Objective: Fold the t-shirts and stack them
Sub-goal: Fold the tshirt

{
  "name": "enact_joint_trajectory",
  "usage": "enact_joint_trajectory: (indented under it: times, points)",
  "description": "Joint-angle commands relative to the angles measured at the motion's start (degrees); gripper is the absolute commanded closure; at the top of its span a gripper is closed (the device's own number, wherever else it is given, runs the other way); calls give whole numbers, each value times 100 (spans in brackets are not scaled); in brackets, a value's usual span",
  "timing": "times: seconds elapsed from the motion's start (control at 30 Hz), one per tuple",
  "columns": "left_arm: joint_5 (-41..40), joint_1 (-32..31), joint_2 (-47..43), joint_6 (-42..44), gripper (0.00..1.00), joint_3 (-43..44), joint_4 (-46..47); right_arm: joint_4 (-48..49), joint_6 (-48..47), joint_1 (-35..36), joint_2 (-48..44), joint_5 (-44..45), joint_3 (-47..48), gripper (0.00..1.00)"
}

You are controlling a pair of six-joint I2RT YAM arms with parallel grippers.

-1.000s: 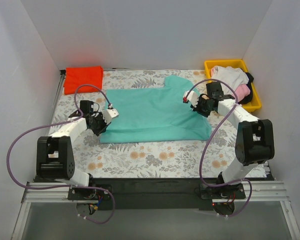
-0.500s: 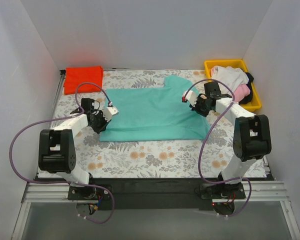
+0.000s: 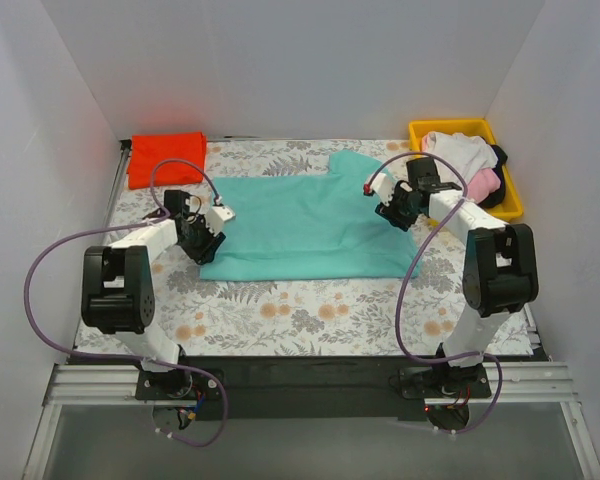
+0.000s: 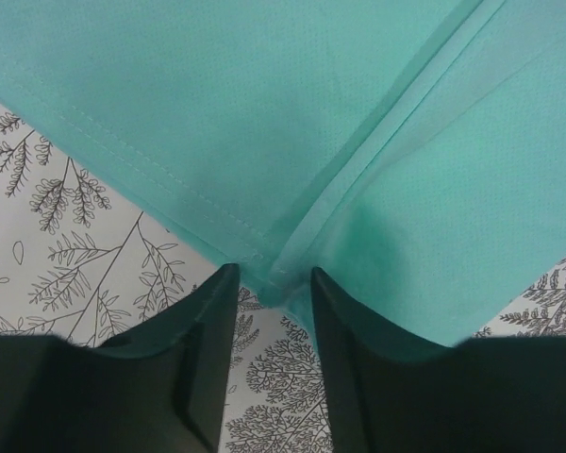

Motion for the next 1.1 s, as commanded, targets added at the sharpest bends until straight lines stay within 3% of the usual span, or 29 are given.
enact_joint_trajectory:
  times: [0.0,0.07,0.17,0.37,0.6,0.87,1.07]
  points:
    - [-33,258,-65,-555,59,499,-129,-67,319,-61,33,103,463,47]
    - [177,470,-135,-829,49,858,-489,-496,425,-227,-90,33,639,38]
    - [530,603,-284,-980,44,1370,-1508,-1347,680,-526,-581,-406,815,36]
    - [1127,603,-1188,-464,40,792,-2415,-2748,1118,-598,-978,-899,623,38]
    - [1418,550,-2131,1206,39,-483,-2135,-3329,1375,-616,-724,-918,-45,44]
    - [970,339,-1779,1814,39,-967,-1450,-2917,1655,-695,-127,-487,-99,43]
    - [654,234,-1630,2078,42,-1170,-869,-2811,1866,-703,164,-127,-107,51]
